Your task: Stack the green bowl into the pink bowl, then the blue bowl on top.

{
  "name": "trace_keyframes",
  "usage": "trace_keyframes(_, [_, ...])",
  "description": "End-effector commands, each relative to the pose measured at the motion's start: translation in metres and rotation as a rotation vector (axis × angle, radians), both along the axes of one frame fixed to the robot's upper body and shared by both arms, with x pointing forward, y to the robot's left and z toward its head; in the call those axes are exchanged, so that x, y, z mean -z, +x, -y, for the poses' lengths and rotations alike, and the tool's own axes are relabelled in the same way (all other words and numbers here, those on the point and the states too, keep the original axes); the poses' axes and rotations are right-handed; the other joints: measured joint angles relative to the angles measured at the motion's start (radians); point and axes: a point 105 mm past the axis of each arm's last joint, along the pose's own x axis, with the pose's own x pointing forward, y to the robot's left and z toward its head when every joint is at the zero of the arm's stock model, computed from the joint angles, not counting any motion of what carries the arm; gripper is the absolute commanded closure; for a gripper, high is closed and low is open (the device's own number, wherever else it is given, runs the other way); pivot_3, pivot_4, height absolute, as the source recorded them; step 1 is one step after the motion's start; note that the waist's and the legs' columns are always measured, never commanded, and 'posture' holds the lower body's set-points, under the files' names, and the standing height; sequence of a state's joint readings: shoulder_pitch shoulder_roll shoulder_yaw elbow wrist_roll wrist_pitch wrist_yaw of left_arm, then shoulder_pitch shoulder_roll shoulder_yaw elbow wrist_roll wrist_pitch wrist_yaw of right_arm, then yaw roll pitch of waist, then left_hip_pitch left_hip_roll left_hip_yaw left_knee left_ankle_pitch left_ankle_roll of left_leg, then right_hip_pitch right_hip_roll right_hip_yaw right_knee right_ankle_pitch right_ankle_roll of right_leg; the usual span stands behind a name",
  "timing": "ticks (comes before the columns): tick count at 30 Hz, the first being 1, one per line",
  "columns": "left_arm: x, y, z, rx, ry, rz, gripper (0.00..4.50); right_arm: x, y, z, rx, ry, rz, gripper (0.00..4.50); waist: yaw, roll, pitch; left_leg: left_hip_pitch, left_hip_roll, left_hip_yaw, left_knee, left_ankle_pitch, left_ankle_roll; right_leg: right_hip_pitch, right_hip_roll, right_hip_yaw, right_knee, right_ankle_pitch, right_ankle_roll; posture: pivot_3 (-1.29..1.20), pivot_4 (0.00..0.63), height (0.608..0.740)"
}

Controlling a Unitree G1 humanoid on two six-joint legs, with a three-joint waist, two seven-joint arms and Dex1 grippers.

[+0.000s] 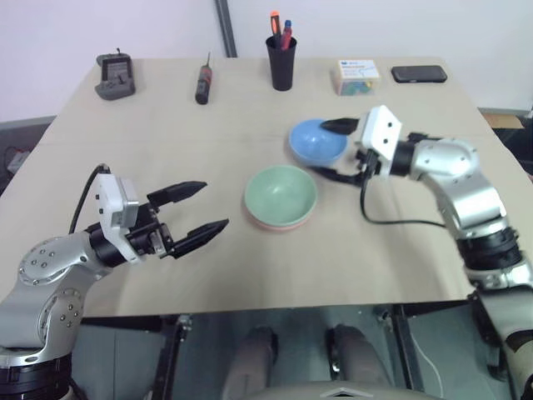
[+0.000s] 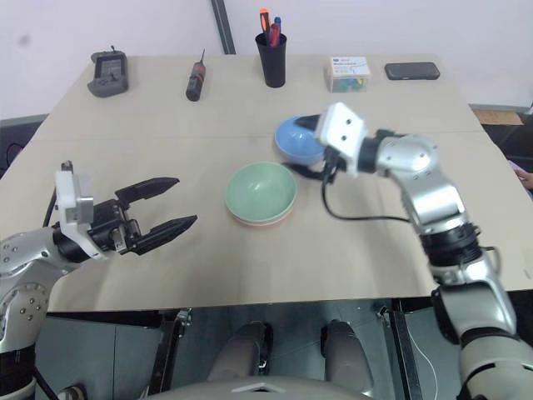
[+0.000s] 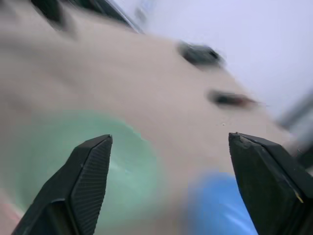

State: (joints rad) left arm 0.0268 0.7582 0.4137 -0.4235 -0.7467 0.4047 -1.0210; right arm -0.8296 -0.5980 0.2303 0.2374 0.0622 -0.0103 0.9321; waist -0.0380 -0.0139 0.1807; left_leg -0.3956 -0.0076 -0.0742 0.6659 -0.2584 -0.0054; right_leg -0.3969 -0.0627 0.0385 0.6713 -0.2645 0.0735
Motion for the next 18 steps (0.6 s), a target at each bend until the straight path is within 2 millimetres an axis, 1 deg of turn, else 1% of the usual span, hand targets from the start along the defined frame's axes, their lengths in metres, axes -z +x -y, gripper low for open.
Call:
trace_keyframes(1, [-0.011, -0.005, 0.002, 0.016, 0.013, 0.038, 0.00, 0.019, 0.018, 0.001, -0.006, -0.123, 0.077, 0.51, -0.005, 0.000, 0.000, 0.000, 0.001, 0.000, -0.001, 0.000, 0.000, 0.000, 0.000, 0.000, 0.000, 0.000, 0.000, 0.00, 0.150, 0.740])
trace_keyframes(3, [-0.013, -0.010, 0.001, 0.028, -0.008, 0.004, 0.00, 0.031, 0.032, -0.009, -0.005, -0.158, 0.090, 0.51, -0.020, 0.000, 0.000, 0.000, 0.002, 0.002, -0.001, 0.000, 0.000, -0.002, 0.002, 0.003, 0.001, 0.000, 0.000, 0.00, 0.150, 0.740])
trace_keyframes(5, [-0.014, -0.014, 0.000, 0.030, -0.030, -0.022, 0.00, 0.038, 0.037, -0.017, -0.022, -0.180, 0.097, 0.51, -0.032, 0.000, 0.001, -0.001, 0.003, 0.003, -0.002, 0.000, 0.000, -0.005, 0.002, 0.005, 0.001, 0.000, 0.000, 0.00, 0.150, 0.740])
trace_keyframes(10, [-0.013, -0.019, -0.001, -0.016, -0.006, -0.011, 0.00, 0.043, 0.046, -0.040, -0.043, -0.213, 0.144, 0.51, -0.034, 0.000, 0.001, -0.002, 0.002, 0.004, -0.005, 0.001, -0.002, -0.008, 0.001, 0.009, 0.000, 0.000, 0.000, 0.00, 0.150, 0.740])
trace_keyframes(12, [-0.013, -0.022, -0.001, -0.020, -0.006, -0.018, 0.00, 0.045, 0.050, -0.044, -0.033, -0.213, 0.138, 0.51, -0.032, 0.000, 0.001, -0.002, 0.002, 0.004, -0.006, 0.002, -0.003, -0.009, 0.001, 0.009, 0.000, 0.000, 0.000, 0.00, 0.150, 0.740])
trace_keyframes(14, [-0.013, -0.024, 0.000, -0.023, -0.002, -0.020, 0.00, 0.047, 0.053, -0.045, -0.014, -0.214, 0.137, 1.02, -0.027, 0.000, 0.001, -0.002, 0.002, 0.003, -0.008, 0.002, -0.003, -0.010, 0.001, 0.009, 0.000, 0.000, 0.000, 0.00, 0.150, 0.740])
trace_keyframes(15, [-0.012, -0.025, -0.001, -0.030, 0.004, -0.017, 0.00, 0.049, 0.053, -0.045, -0.019, -0.227, 0.128, 1.16, -0.023, 0.000, 0.001, -0.003, 0.002, 0.003, -0.008, 0.002, -0.003, -0.010, 0.001, 0.008, 0.000, 0.000, 0.000, 0.00, 0.150, 0.740])
trace_keyframes(16, [-0.012, -0.025, -0.001, -0.036, 0.008, -0.015, 0.00, 0.050, 0.053, -0.045, -0.020, -0.234, 0.123, 1.52, -0.023, 0.000, 0.001, -0.003, 0.002, 0.003, -0.008, 0.002, -0.004, -0.010, 0.001, 0.008, 0.000, 0.000, 0.000, 0.00, 0.150, 0.740])
trace_keyframes(18, [-0.012, -0.025, -0.003, -0.049, 0.012, -0.011, 0.00, 0.052, 0.053, -0.044, -0.025, -0.248, 0.113, 2.42, -0.023, 0.000, 0.001, -0.003, 0.001, 0.004, -0.009, 0.002, -0.004, -0.010, 0.000, 0.009, -0.001, 0.000, 0.000, 0.00, 0.150, 0.740])
